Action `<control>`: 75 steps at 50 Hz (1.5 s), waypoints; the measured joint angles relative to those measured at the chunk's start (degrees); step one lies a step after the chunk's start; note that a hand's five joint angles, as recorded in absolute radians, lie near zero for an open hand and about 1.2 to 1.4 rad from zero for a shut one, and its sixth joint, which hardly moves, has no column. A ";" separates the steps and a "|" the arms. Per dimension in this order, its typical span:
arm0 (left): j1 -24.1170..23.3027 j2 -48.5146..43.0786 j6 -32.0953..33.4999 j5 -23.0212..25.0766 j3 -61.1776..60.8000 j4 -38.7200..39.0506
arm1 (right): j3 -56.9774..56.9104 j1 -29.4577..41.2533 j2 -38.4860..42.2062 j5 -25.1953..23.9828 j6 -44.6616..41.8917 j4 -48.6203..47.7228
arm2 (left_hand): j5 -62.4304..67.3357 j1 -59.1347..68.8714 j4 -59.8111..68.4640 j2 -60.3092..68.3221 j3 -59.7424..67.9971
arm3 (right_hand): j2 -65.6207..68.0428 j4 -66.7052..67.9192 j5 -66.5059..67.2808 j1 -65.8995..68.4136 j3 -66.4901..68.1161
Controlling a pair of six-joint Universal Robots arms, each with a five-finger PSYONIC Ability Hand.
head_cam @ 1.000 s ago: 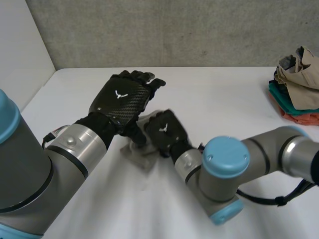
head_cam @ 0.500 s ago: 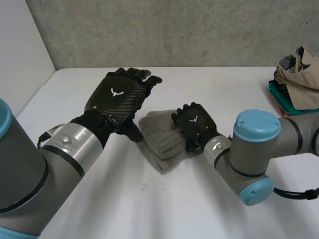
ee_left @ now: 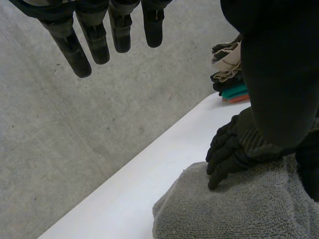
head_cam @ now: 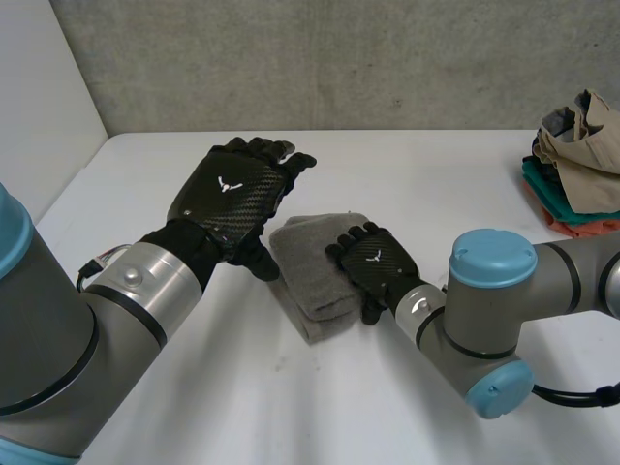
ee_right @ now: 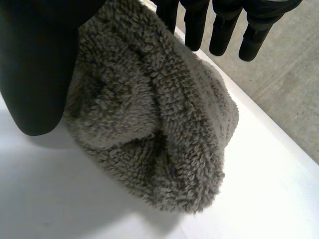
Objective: Fold the laundry.
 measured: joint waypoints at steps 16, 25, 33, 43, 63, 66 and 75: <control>-0.06 0.06 -0.02 0.00 -0.05 -0.01 | -6.14 0.16 5.21 -0.04 0.08 -3.66 | 0.00 0.00 0.00 0.00 0.00 | 12.26 12.55 11.04 11.55 12.58; -0.05 0.09 -0.05 0.00 -0.26 -0.04 | -9.56 0.16 7.38 -0.85 0.50 -5.37 | 0.00 0.00 0.00 0.00 0.00 | 50.33 52.15 46.74 42.50 50.34; -0.09 0.32 0.02 0.08 0.38 0.02 | -11.75 -0.37 4.91 -1.68 2.62 -11.91 | 0.00 0.00 0.00 0.00 0.00 | 50.42 53.79 47.00 42.52 50.74; -0.58 0.73 0.11 0.18 4.06 0.70 | -18.13 -5.89 -1.27 -2.68 10.07 -21.04 | 0.00 0.00 0.00 0.00 0.00 | 50.42 54.12 47.00 42.52 50.74; -4.70 0.11 0.33 0.27 9.00 2.15 | -36.80 -35.31 5.03 -4.68 22.94 -28.48 | 0.00 -0.09 0.00 0.00 0.00 | 50.42 54.35 47.68 42.52 50.74; -5.08 0.01 0.31 0.27 8.81 2.88 | -36.93 -38.42 6.85 -7.34 25.62 -28.42 | 0.00 -0.17 0.00 0.00 0.00 | 50.42 54.37 47.68 42.52 50.74; -6.90 -0.51 0.25 2.31 7.76 5.60 | -33.39 -49.93 16.00 -20.62 32.52 -28.95 | 0.00 -0.17 0.00 0.00 0.00 | 50.42 54.39 47.68 42.52 50.74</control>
